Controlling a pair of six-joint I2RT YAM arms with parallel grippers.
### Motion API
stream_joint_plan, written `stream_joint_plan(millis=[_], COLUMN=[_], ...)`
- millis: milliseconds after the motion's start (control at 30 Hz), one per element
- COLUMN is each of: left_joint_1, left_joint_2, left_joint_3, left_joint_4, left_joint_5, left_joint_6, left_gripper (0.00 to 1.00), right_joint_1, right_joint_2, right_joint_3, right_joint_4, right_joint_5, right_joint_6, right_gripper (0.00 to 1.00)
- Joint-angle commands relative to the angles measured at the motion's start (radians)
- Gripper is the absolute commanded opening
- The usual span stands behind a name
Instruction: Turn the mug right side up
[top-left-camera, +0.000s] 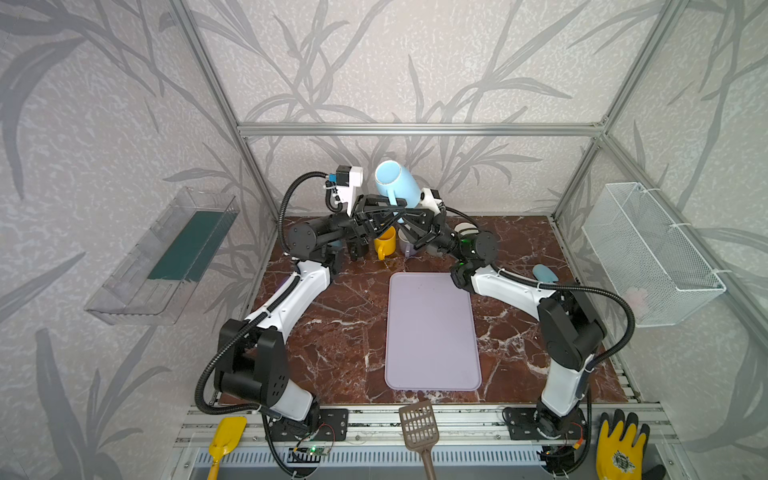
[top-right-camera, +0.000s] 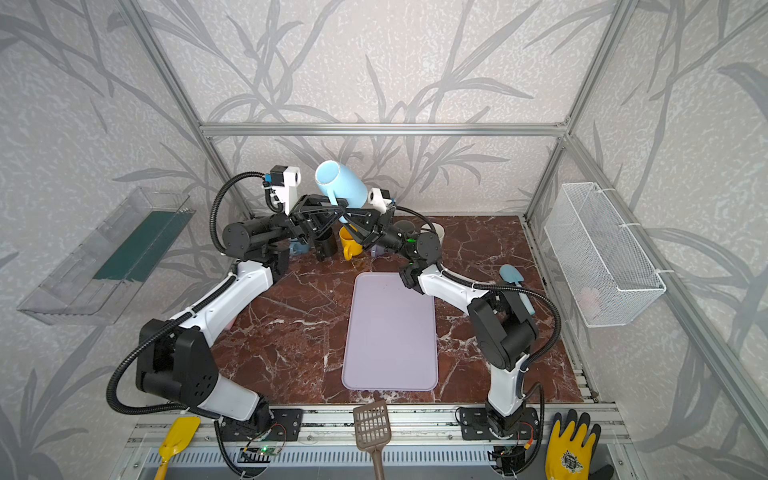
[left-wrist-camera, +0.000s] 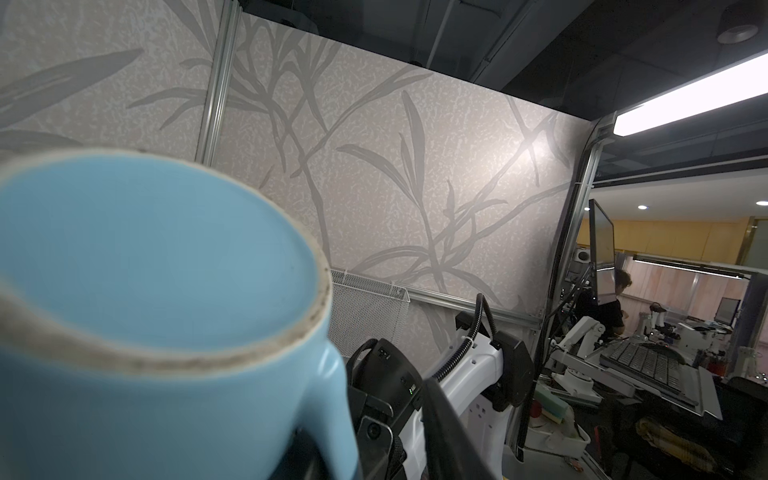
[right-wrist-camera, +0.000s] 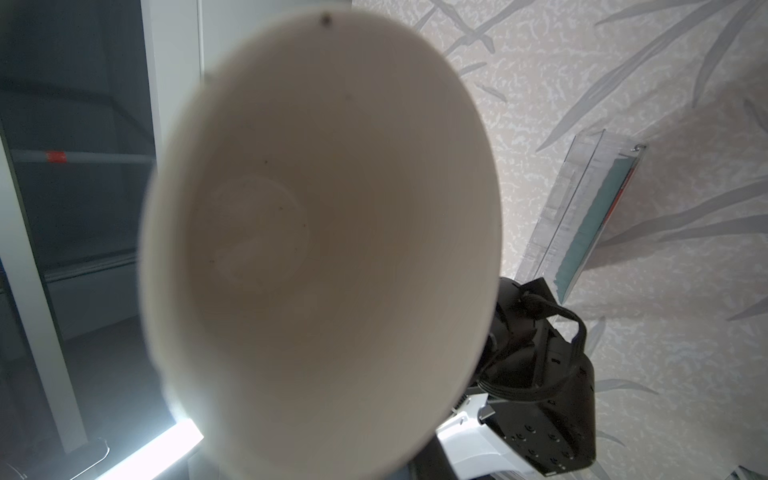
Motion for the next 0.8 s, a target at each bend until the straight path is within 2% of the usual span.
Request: stream_joint_plan(millis=[0, 200, 433, 567, 767], left_joint_1=[-0.016, -0.001, 0.017, 0.02, 0.018], left_joint_2=[0.0, 0.014, 0.017, -0.001, -0.071], left_joint_3=[0.0, -0.021, -0.073, -0.096, -0.127], left_joint_4=[0.081, 0.039, -0.058, -0.17, -0.513], left_joint_5=[0.053, 0.045, 0.007, -0.021, -0.091], left_joint_6=[-0.034, -0.035, 0.035, 0.117, 0.345], left_gripper=[0.36, 0.36, 0.31, 0.3, 0.28], right_joint_1=[0.0, -0.017, -0.031, -0.04, -0.044], right_joint_2=[0.024, 0.008, -0.057, -0.104, -0.184], right_joint_3=[-0.001, -0.046, -0.114, -0.159, -0.216], right_joint_4=[-0.028, -0.053, -0.148, -0.215, -0.319], right_joint_5=[0.023, 0.021, 0.004, 0.004, 0.018], right_joint_6=[-0.047, -0.137, -0.284, -0.378, -0.528], right_gripper=[0.0, 0.0, 0.0, 0.0, 0.0])
